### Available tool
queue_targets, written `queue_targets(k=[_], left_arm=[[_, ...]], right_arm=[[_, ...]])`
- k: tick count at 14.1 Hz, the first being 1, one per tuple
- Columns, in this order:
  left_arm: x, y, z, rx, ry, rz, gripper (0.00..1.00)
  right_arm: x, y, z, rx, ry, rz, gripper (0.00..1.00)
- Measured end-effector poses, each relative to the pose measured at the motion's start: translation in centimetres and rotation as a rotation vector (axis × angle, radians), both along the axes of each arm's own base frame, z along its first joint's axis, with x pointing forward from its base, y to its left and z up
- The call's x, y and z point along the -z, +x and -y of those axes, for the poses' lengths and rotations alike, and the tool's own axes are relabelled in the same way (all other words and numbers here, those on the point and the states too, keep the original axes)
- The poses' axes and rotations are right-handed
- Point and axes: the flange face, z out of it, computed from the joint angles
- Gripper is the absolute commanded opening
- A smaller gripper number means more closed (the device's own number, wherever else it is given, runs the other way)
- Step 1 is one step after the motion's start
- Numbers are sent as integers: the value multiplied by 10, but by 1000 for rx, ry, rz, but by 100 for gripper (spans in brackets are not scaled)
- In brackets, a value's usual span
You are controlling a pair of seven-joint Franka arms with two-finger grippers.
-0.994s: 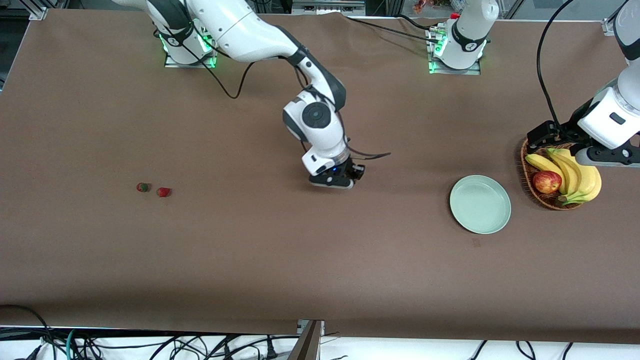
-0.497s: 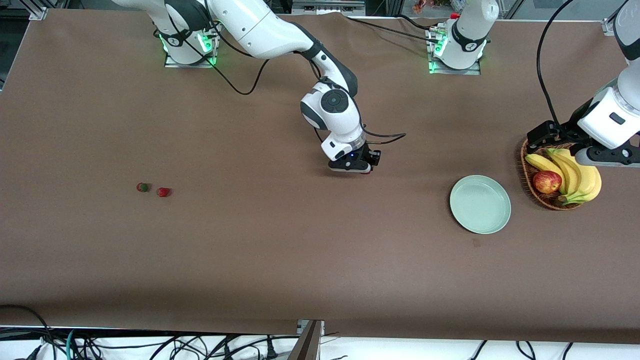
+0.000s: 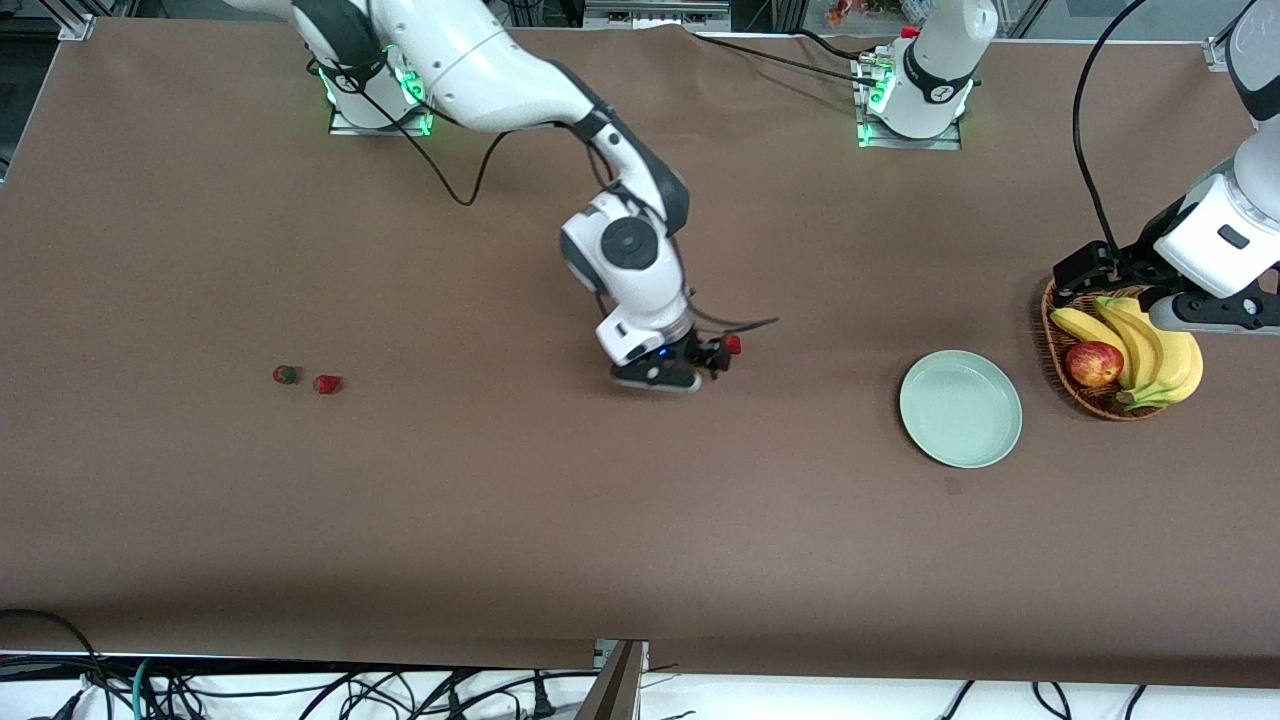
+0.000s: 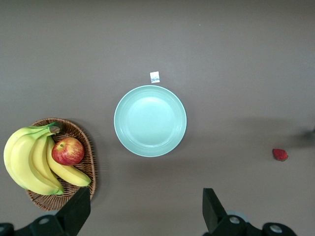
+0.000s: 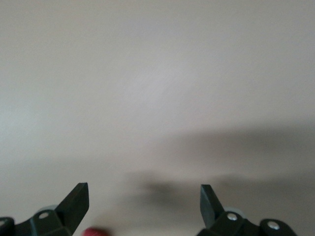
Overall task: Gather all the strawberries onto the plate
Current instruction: 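Grasp the mid-table strawberry with the left gripper while the right gripper grasps another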
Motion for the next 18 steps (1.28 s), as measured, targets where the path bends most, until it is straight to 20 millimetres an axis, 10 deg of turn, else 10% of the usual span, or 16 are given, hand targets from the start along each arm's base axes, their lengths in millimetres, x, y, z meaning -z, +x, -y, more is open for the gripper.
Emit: queue_targets(k=[8,14,18], left_arm=[[25,-1,11,4,1,-98,100],[152,21,88,-53,-114,-333,100],[262,22,182,-126,-211,-329,100]], right_arm=[[-46,101,196,-159,-141,-163,100],[-17,123,379,-256,-154,-335,100],[4,104,445,-234,-225,-415,100]])
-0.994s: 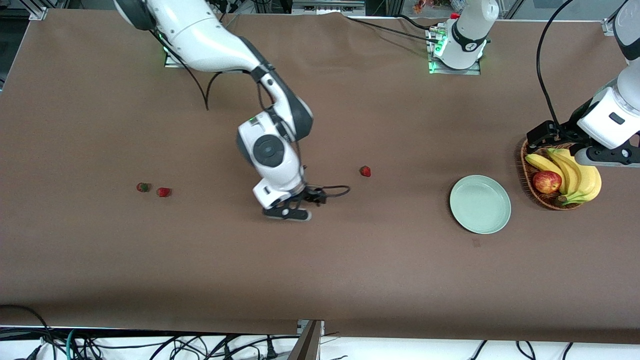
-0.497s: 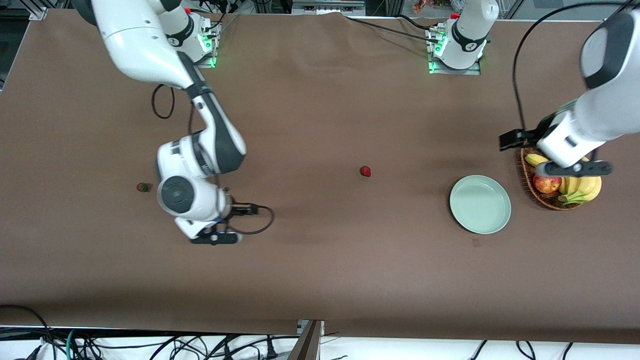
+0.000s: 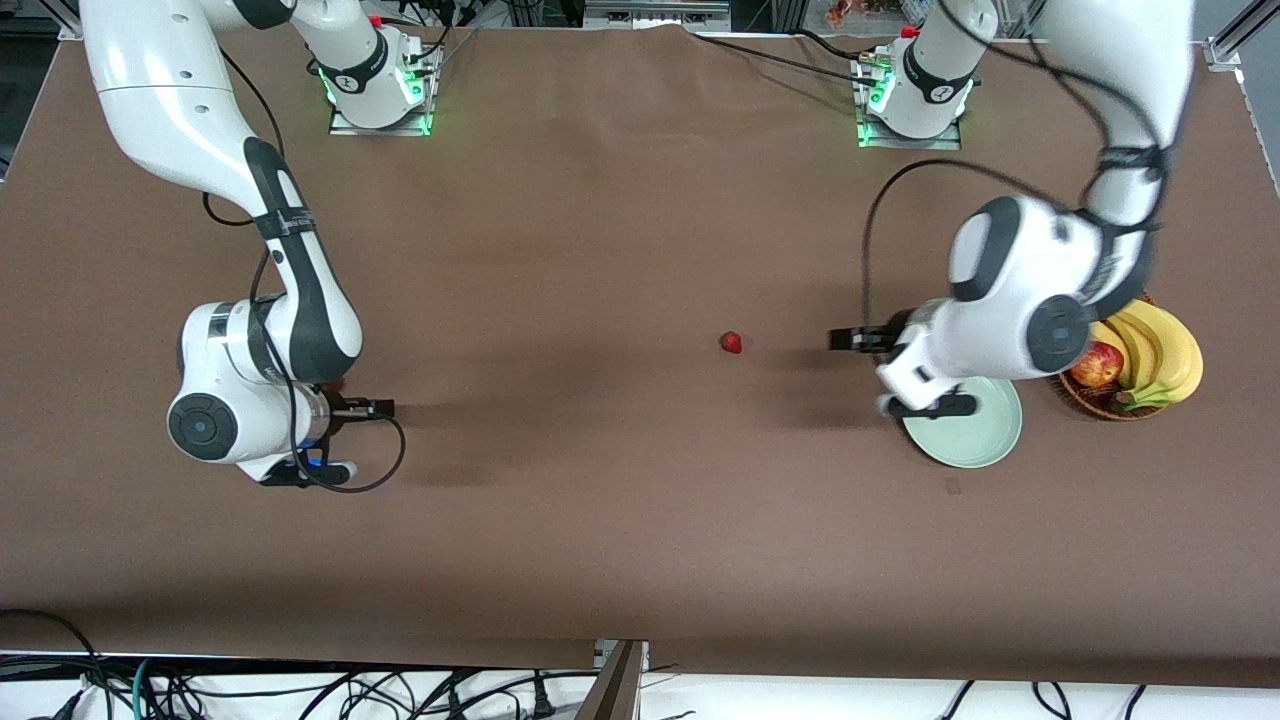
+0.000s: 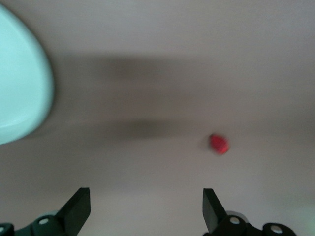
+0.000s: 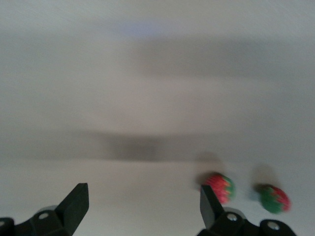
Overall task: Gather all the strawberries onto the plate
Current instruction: 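Grasp the mid-table strawberry with the left gripper while the right gripper grasps another, then carry the strawberry to the plate with the left gripper while the right gripper lifts another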
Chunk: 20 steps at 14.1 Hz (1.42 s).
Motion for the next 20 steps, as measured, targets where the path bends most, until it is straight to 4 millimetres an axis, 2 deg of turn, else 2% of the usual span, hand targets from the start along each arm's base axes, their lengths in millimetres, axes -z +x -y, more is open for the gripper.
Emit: queue_targets(k=[2,4,6,8,9,10,11,13,14,16,18,20], left_arm=[[43,-8,49,-97,23,38,100],[75,-25,92,-163,46,66,100],[97,-42,115,-189,59,83,100],[113,-57,123,-195,70,90,100],[121,-66,125,-193,74,96,94],[130,-75,127,-186,81,94,83],[137,-85,131,-174,89,87,68],[143,-96,139,-176,100,83,31],[142,-97,140,-182,101,83,21],[140,-95,138,-190,103,87,4],[137,-90,136,-199,99,102,11],[137,-84,129,-213,101,116,2]], right_arm=[[11,-11,16,3,-23,-34,100],[21,-18,33,-11,-30,-62,100],[28,-24,46,-15,-31,-81,100],[33,-28,52,-13,-30,-93,100],[35,-29,53,-13,-30,-93,100],[36,-30,54,-13,-30,-91,100],[38,-31,54,-13,-30,-89,100],[46,-34,54,-14,-29,-79,99],[50,-36,55,-14,-29,-77,91],[53,-39,55,-14,-29,-78,55],[53,-39,55,-14,-29,-78,29],[53,-39,56,-13,-30,-77,16]])
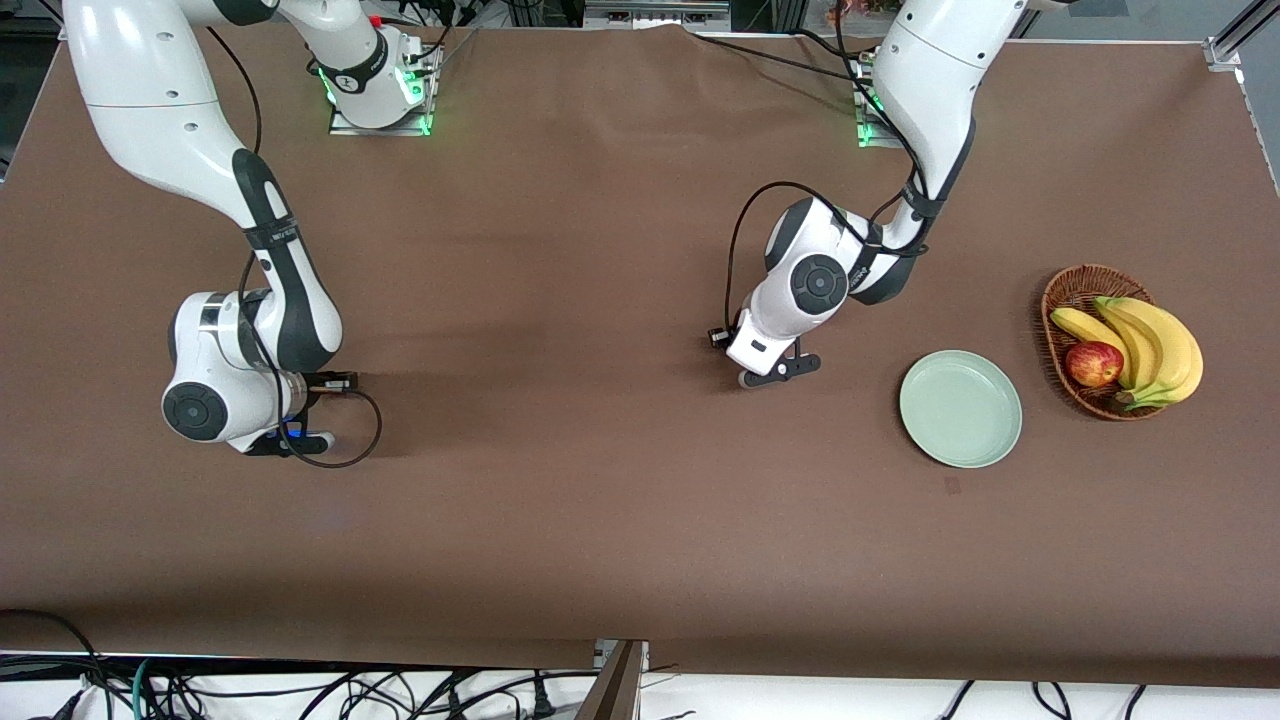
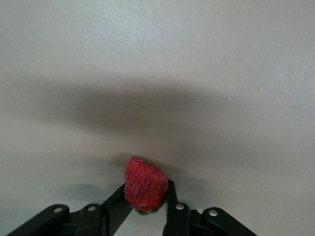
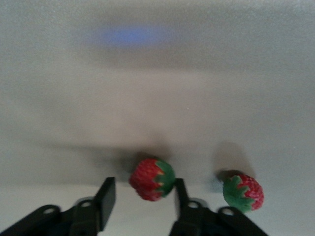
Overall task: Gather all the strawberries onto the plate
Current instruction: 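Carry the strawberry to the plate with the left gripper while the right gripper lifts another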
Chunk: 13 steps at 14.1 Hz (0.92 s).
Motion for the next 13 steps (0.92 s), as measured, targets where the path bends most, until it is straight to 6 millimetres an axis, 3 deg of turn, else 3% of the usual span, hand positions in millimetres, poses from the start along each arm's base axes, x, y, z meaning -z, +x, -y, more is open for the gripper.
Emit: queue_targets(k=[3,6,9,11,13], left_arm=[[-3,7,-6,-13,1,14,0],[-30,34,-26,-60,-16,61,0],[-75,72,-91,-150,-18,19,0],[-98,94,-144,-172,-3,-19,1],[-105,105,-193,-108,34,-34,1]], right_arm=[[-2,0,1,1,0,3,12],[-5,3,-1,-1,3,17,12],[-22,15,-32,8,30,62,12],[-33,17,-70,57,43,84,12],[-39,14,-114,120,53,98,12]])
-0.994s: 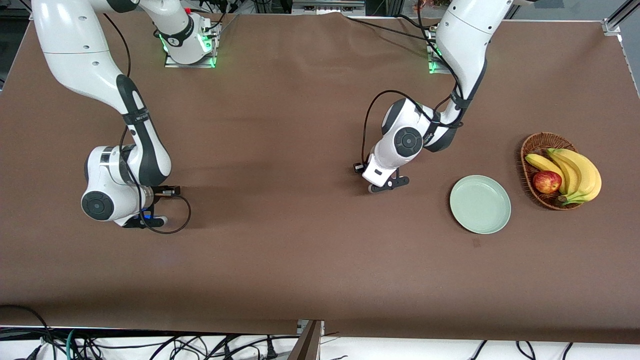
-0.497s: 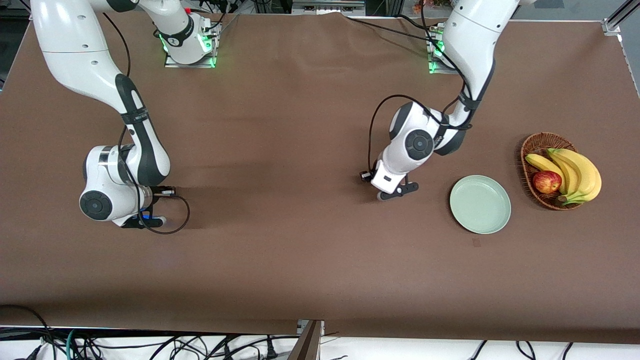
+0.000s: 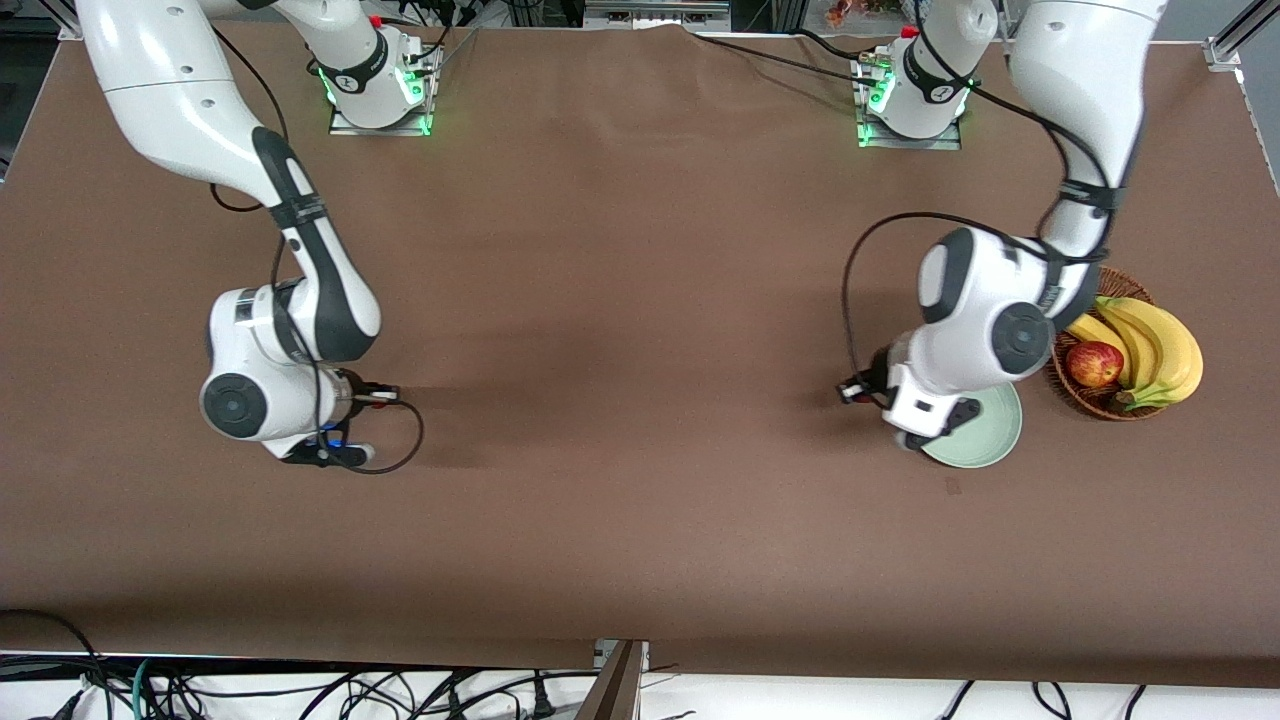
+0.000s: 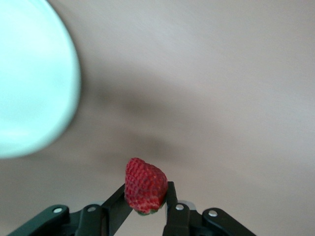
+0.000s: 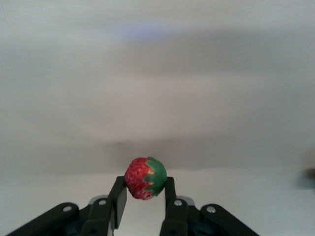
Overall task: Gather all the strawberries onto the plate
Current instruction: 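Carry the strawberry to the plate with the left gripper while the right gripper lifts another, then release the strawberry onto the plate while the right gripper sets another mid-table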
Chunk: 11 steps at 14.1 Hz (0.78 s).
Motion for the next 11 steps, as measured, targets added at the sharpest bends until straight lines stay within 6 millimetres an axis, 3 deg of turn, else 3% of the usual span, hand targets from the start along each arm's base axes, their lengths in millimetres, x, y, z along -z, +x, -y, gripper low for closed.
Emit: queue_targets(k=[5,7,9,10,11], left_arm=[[24,13,-106,123,86,22,2],[41,10,-129,138,80,3,4],[66,9,-136,170,71,10,12],[80,10,-139,184,68,24,49],[90,10,-146,200,63,31,99]], right_arm=[[-19,-10,-121,202,38,103,13],[-18,-25,-181,305,76,152,13],[-11,-46,-243,418,129,210,13],[-5,-57,-270,468,158,233,14],[1,-68,-294,513,192,253,14]])
